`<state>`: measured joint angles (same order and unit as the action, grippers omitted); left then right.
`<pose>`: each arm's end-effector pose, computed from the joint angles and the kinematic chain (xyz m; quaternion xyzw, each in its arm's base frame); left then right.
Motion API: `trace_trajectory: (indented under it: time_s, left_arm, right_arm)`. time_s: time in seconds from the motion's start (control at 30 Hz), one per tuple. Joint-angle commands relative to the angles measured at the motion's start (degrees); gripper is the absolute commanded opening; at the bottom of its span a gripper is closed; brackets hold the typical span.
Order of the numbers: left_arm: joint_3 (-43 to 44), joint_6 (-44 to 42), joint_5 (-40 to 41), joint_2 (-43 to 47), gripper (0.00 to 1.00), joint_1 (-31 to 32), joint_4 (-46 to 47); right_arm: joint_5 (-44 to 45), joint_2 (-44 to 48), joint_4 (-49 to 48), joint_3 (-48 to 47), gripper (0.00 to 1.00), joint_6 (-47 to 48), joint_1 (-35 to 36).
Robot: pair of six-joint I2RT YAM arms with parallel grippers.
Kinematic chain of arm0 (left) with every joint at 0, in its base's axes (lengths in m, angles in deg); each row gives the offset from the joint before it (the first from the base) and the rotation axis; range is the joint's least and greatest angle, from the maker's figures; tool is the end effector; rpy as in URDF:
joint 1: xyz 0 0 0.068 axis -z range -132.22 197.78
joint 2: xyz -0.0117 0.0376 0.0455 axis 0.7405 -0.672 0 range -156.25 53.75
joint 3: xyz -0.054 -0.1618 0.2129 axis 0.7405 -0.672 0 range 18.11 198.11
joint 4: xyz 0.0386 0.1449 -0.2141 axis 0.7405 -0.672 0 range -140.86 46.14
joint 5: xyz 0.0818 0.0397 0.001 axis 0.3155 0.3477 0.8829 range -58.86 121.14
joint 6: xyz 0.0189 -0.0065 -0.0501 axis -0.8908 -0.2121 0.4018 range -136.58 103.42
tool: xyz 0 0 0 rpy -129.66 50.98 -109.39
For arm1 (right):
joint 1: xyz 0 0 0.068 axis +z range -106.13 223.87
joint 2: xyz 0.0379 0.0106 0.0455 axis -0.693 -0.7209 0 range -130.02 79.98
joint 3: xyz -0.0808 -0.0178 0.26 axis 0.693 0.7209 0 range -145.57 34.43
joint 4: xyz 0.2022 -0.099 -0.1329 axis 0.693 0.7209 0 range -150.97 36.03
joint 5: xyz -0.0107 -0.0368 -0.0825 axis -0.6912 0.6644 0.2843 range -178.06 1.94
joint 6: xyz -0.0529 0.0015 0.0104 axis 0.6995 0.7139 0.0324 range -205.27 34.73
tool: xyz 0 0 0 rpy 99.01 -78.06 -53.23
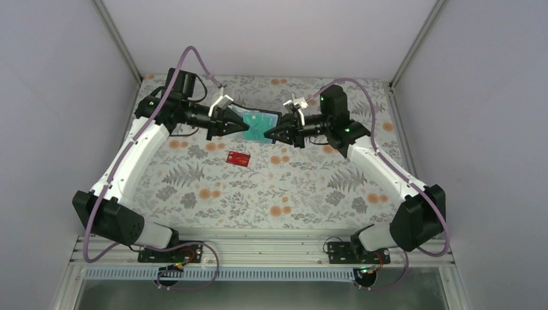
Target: Take the credit cards out of the card holder
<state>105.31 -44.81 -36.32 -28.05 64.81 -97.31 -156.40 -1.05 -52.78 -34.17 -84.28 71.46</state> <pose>0.2573 -0.1131 0.3923 0.4822 0.6403 -0.4870 0.3469 0.2618 0.1740 0.3494 -0.4777 0.5804 0.5577 0.3521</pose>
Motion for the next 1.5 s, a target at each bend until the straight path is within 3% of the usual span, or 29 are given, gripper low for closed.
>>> trace_trajectory:
  time_s: [0.0, 0.23, 0.67, 0.93, 1.47]
  left_arm:
    - [-0.7, -1.8, -0.5, 1.5, 0.02, -0.6, 1.0]
    - [-0.3, -1.9, -0.6, 1.6, 0.12, -1.2, 0.6]
    - [-1.0, -1.6, -2.0, 1.6, 0.12, -3.0, 1.2]
    - [-2.9, 5.9, 4.1, 1.4, 0.06, -3.2, 7.8]
    - [-2.4, 5.4, -5.1, 0.0, 0.03, -1.0, 6.8]
  right_arm:
    - [-2.0, 2.3, -2.7, -0.8, 0.04, -0.1, 0.4]
    - [-2.2, 2.7, -2.5, -0.7, 0.04, 0.5, 0.3]
    - [-3.1, 3.1, -1.4, -0.7, 0.04, 1.4, 0.1]
    - [-4.0, 3.2, -0.9, -0.9, 0.04, 1.7, 0.2]
    - [-3.1, 2.6, 0.0, -2.0, 0.04, 2.2, 0.1]
